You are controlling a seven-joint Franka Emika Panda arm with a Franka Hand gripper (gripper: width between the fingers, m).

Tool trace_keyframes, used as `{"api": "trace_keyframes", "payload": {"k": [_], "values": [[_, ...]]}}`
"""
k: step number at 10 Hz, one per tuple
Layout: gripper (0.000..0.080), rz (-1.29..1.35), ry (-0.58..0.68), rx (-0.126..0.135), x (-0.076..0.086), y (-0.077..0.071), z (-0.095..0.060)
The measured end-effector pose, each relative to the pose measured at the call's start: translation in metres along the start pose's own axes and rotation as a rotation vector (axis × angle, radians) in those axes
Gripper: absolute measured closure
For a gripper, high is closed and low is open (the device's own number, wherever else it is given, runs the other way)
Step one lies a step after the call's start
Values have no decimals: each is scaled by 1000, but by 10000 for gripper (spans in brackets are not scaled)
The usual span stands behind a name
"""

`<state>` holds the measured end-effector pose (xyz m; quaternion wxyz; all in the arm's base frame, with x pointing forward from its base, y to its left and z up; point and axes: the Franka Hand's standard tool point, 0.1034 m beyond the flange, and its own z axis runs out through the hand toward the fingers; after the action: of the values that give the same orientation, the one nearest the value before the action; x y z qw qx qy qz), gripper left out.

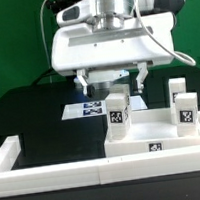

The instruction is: Assemble square table

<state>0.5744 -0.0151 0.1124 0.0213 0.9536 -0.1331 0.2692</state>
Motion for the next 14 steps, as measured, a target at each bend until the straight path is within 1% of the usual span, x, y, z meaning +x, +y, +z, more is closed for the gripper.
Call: {"api": "trace_keyframes", "payload": {"k": [1, 3, 4, 5, 7, 8, 9, 10, 11, 14], "values": [[150, 5, -5, 6, 6, 2, -6], [150, 6, -26, 8, 3, 2, -5], [150, 10, -64, 14, 1, 0, -3], [150, 23, -167, 27, -4, -1, 1], [150, 45, -318, 44, 1, 0, 4], [150, 53, -368, 45, 1, 3, 7], [150, 63, -455, 50, 0, 6, 8], [150, 67, -491, 53, 4, 6, 12], [150, 71, -553, 57, -2, 4, 13], [150, 75, -554, 40, -10, 1, 25]]}}
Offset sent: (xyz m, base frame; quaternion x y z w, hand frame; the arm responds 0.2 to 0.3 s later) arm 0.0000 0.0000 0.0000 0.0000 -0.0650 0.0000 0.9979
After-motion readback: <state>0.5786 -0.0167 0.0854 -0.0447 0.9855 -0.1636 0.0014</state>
